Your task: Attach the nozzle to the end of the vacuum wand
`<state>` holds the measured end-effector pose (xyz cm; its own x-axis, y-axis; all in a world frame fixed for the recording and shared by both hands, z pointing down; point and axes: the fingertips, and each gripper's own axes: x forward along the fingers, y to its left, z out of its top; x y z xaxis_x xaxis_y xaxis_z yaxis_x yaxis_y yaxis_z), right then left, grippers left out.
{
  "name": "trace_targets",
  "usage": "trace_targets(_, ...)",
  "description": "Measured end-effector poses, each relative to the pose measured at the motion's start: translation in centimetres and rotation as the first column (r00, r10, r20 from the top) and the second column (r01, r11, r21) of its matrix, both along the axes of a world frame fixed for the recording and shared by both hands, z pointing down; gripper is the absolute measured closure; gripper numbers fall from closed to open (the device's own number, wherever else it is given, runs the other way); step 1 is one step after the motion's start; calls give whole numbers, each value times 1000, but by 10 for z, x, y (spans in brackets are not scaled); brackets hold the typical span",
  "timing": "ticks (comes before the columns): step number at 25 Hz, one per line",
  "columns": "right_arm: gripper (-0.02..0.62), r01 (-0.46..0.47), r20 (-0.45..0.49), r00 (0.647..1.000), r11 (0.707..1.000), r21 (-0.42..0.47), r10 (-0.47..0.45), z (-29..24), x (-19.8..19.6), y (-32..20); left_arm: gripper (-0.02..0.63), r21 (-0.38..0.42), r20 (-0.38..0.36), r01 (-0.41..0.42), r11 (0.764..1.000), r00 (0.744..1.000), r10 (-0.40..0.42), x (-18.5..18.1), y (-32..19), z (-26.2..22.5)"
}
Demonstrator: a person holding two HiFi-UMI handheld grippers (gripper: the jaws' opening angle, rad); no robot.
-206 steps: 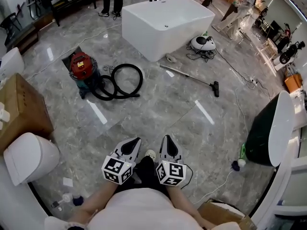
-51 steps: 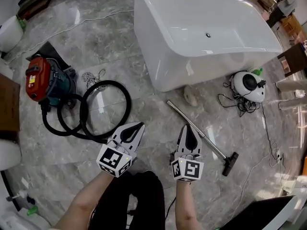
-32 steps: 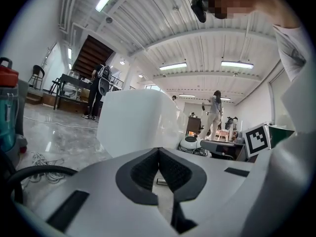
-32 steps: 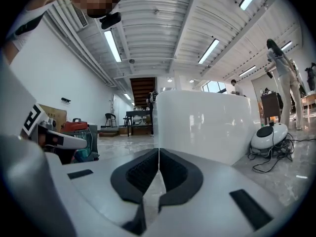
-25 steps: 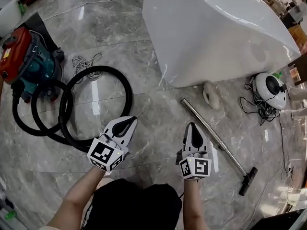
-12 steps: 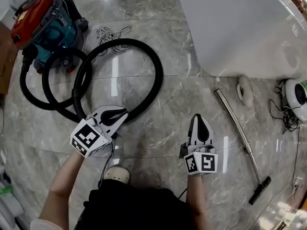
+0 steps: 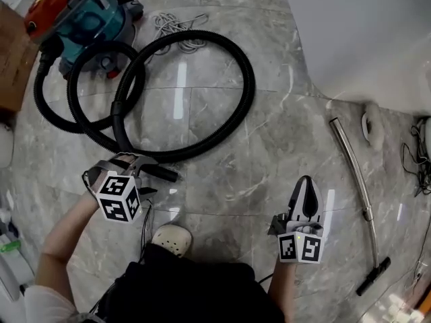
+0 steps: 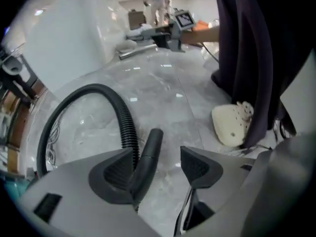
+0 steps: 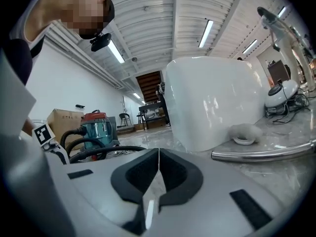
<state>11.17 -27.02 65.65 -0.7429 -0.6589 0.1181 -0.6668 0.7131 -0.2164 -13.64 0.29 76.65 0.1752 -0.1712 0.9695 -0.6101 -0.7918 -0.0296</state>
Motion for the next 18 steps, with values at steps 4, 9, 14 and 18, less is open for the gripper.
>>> trace_targets(4,580,2,-13,1000,1000,-3,-2,4,0,3,316,-76,169,-178,981,967,189,-10,14,21)
trace_targets(9,580,2,-11,1000,1000,-5,-2,3,-3,3,323,-96,278,-244,965,924,262,-28,7,37)
trace_targets(14,580,-13,8,1000,1000,-18,14,5,-4,1,440,7,321,-276,961,911,259,-35,-7,38)
trace_targets(18,580,-24,24,999,999,-27,25,5,-4,2,443,36,302,-271,962,921,248,-33,-6,35)
